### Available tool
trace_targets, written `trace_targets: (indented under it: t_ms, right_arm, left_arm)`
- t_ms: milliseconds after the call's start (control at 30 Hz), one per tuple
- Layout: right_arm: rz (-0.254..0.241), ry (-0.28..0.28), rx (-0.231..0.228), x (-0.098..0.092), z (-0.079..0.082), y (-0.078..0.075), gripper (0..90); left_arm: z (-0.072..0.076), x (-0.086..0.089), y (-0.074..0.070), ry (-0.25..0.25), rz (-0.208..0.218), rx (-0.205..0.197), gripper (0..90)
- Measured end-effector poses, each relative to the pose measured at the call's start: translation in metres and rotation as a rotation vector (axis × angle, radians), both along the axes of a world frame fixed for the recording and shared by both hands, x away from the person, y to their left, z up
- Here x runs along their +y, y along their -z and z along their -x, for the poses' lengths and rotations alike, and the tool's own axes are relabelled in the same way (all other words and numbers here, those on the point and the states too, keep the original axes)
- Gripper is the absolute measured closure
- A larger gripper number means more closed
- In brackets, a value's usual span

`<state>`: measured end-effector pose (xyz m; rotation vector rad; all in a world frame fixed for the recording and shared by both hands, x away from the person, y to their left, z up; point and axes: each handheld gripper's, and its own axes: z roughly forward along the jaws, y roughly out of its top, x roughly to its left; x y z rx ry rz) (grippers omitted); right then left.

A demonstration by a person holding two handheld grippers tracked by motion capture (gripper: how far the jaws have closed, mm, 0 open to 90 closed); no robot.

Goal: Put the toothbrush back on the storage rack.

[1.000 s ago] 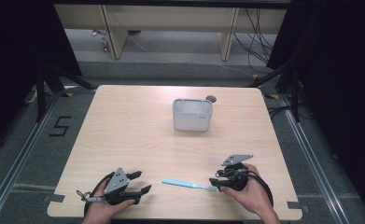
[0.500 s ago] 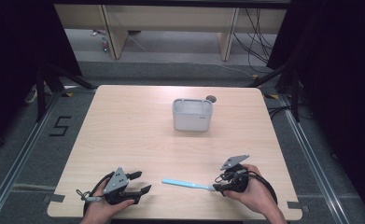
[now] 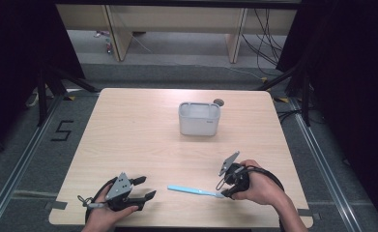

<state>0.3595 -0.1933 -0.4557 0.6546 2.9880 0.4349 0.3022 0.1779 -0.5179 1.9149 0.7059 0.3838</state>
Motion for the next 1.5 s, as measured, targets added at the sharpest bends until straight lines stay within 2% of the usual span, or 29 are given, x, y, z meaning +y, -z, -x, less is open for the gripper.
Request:
trace_targets:
  t_ms: [33, 67, 167, 233, 267, 300, 367, 400, 500, 633, 700, 933, 967, 1000, 1033, 1067, 1200, 1267, 1333, 1400, 1433, 1467, 1500]
  right_arm:
    - [0.012, -0.026, 0.005, 0.002, -0.001, 0.000, 55.0]
    - [0.024, -0.031, 0.009, 0.005, -0.002, -0.001, 56.1]
    - [0.042, -0.048, 0.037, 0.013, -0.004, -0.004, 56.9]
    - [0.070, -0.071, 0.019, 0.016, -0.006, -0.005, 57.0]
    - [0.068, -0.075, 0.033, 0.020, -0.006, -0.005, 57.2]
    - [0.082, -0.045, 0.038, 0.023, -0.005, -0.007, 57.4]
    - [0.077, -0.058, 0.037, 0.026, -0.006, -0.007, 57.8]
    - [0.093, -0.059, 0.035, 0.033, -0.007, -0.007, 58.4]
    - [0.115, -0.120, 0.016, 0.041, -0.012, -0.007, 59.1]
    - [0.121, -0.137, 0.019, 0.054, -0.014, -0.006, 60.5]
    - [0.124, -0.171, 0.022, 0.060, -0.016, -0.003, 61.1]
    - [0.132, -0.182, 0.024, 0.074, -0.016, 0.002, 62.2]
    - [0.130, -0.212, 0.026, 0.078, -0.018, 0.005, 62.9]
    - [0.131, -0.205, 0.027, 0.080, -0.017, 0.005, 63.1]
    - [0.127, -0.240, 0.026, 0.082, -0.019, 0.007, 63.5]
    - [0.130, -0.225, 0.035, 0.084, -0.018, 0.007, 64.1]
    - [0.139, -0.243, 0.053, 0.091, -0.018, 0.012, 65.5]
    - [0.141, -0.263, 0.043, 0.092, -0.019, 0.014, 65.9]
    - [0.150, -0.255, 0.055, 0.093, -0.019, 0.015, 66.8]
    - [0.148, -0.279, 0.043, 0.094, -0.021, 0.016, 67.4]
    - [0.154, -0.252, 0.058, 0.094, -0.020, 0.016, 67.8]
    - [0.162, -0.269, 0.056, 0.095, -0.021, 0.016, 68.0]
    - [0.166, -0.248, 0.060, 0.095, -0.019, 0.016, 68.3]
  left_arm:
    - [-0.001, -0.001, 0.001, 0.003, 0.007, -0.009, 36.2]
    - [-0.001, 0.000, 0.000, 0.008, -0.009, -0.005, 36.1]
    - [-0.001, -0.001, 0.001, 0.012, 0.004, -0.007, 35.9]
    - [-0.001, -0.001, 0.002, 0.013, 0.007, -0.007, 35.8]
    - [0.000, -0.001, 0.003, 0.004, 0.001, -0.004, 35.8]
    - [0.000, -0.001, 0.003, 0.008, -0.007, -0.004, 35.8]
    - [-0.001, -0.001, 0.004, 0.014, 0.000, -0.005, 35.7]
    - [0.000, -0.001, 0.004, 0.013, 0.000, -0.006, 35.6]
    - [0.001, 0.000, 0.004, 0.007, -0.009, -0.004, 35.6]
    - [0.000, 0.000, 0.004, 0.007, -0.007, -0.003, 35.6]
    - [0.001, 0.000, 0.004, 0.009, -0.010, -0.005, 35.6]
    - [0.001, 0.000, 0.004, 0.006, -0.007, -0.003, 35.5]
    - [0.001, 0.000, 0.004, 0.004, -0.007, -0.003, 35.5]
    - [0.001, 0.000, 0.004, 0.004, -0.006, -0.003, 35.5]
    - [0.001, 0.000, 0.004, 0.004, -0.006, -0.003, 35.4]
    - [0.001, 0.000, 0.004, 0.005, -0.005, -0.004, 35.4]
    - [0.001, 0.000, 0.004, 0.004, -0.004, -0.004, 35.3]
    - [0.001, 0.000, 0.004, 0.005, -0.004, -0.004, 35.3]
    - [0.001, -0.001, 0.004, 0.006, -0.004, -0.004, 35.3]
    - [0.001, -0.001, 0.004, 0.006, -0.005, -0.004, 35.3]
    - [0.002, 0.000, 0.004, 0.006, -0.005, -0.005, 35.3]
    - [0.002, -0.001, 0.004, 0.005, -0.005, -0.004, 35.3]
    - [0.002, -0.001, 0.004, 0.005, -0.005, -0.005, 35.3]
